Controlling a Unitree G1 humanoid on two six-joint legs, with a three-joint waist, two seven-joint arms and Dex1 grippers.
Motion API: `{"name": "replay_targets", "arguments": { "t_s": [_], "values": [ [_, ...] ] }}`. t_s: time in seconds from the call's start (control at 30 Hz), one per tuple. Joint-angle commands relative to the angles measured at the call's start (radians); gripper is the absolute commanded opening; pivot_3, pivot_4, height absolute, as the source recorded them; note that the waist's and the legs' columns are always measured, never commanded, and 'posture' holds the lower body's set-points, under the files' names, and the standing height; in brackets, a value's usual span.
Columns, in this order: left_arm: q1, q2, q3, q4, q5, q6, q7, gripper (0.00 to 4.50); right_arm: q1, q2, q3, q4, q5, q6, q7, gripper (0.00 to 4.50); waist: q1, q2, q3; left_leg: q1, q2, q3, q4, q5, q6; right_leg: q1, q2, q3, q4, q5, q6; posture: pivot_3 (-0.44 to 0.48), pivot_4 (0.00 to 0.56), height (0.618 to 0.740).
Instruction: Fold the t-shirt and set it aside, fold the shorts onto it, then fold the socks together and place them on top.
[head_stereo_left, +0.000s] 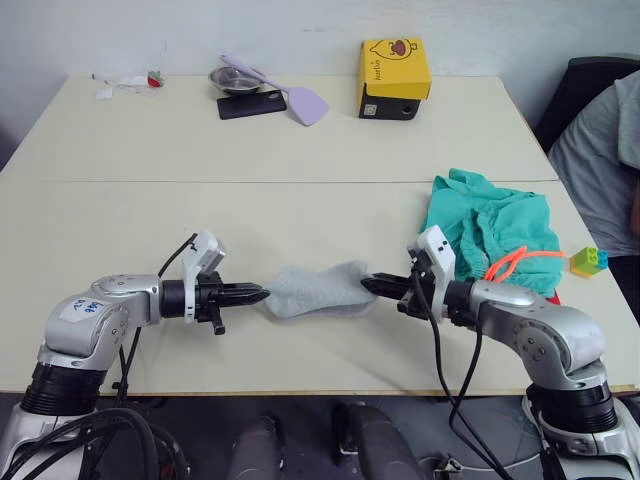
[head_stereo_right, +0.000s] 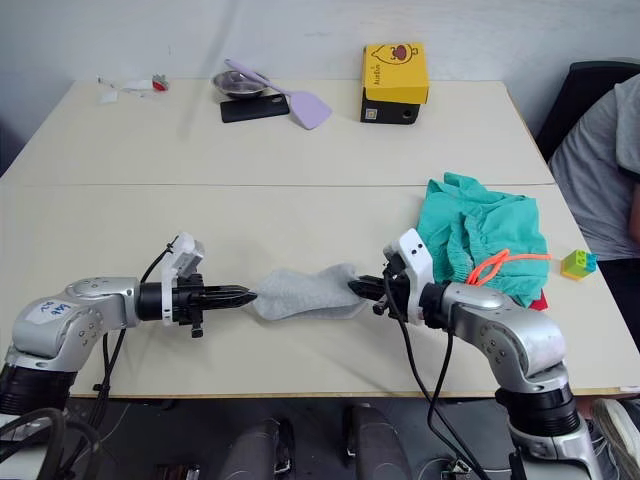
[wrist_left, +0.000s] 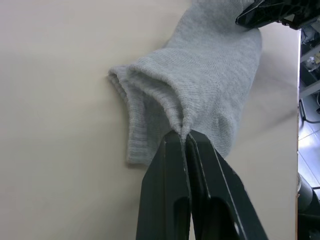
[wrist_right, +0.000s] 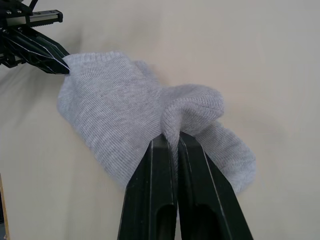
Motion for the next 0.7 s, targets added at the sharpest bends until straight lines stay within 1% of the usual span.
{"name": "replay_targets", "arguments": {
  "t_s": [0.03, 0.2, 0.57, 0.63, 0.7],
  "values": [
    [-0.015, 0.003, 0.014, 0.004, -0.005, 0.022, 0.005, 0.00, 0.027, 0.003, 0.020, -0.051, -0.015, -0.034, -0.013, 0.04, 0.000, 0.000, 0.000, 0.000, 0.000, 0.000, 0.000, 0.000, 0.000, 0.000, 0.000, 0.000, 0.000, 0.000, 0.000, 0.000, 0.150, 0.740],
    [-0.015, 0.015, 0.008, 0.019, 0.018, 0.007, -0.003, 0.00, 0.044, -0.001, 0.036, -0.041, -0.042, -0.071, -0.013, 0.04, 0.000, 0.000, 0.000, 0.000, 0.000, 0.000, 0.000, 0.000, 0.000, 0.000, 0.000, 0.000, 0.000, 0.000, 0.000, 0.000, 0.150, 0.740],
    [-0.002, -0.006, 0.023, 0.016, 0.014, 0.017, 0.020, 0.00, 0.055, 0.009, 0.065, -0.006, -0.070, -0.144, 0.014, 0.04, 0.000, 0.000, 0.000, 0.000, 0.000, 0.000, 0.000, 0.000, 0.000, 0.000, 0.000, 0.000, 0.000, 0.000, 0.000, 0.000, 0.150, 0.740],
    [-0.001, -0.015, 0.026, 0.016, 0.018, 0.004, 0.028, 0.47, 0.058, 0.007, 0.064, 0.000, -0.062, -0.131, 0.015, 0.00, 0.001, 0.000, 0.000, 0.000, 0.000, 0.000, 0.000, 0.000, 0.000, 0.000, 0.000, 0.000, 0.000, 0.000, 0.000, 0.000, 0.150, 0.740],
    [0.002, -0.024, 0.035, 0.013, 0.019, -0.002, 0.044, 0.95, 0.061, 0.006, 0.059, 0.010, -0.070, -0.152, 0.023, 0.51, 0.000, 0.000, 0.000, 0.000, 0.000, 0.000, 0.000, 0.000, 0.000, 0.000, 0.000, 0.000, 0.001, 0.000, 0.000, 0.000, 0.150, 0.740]
  ]
}}
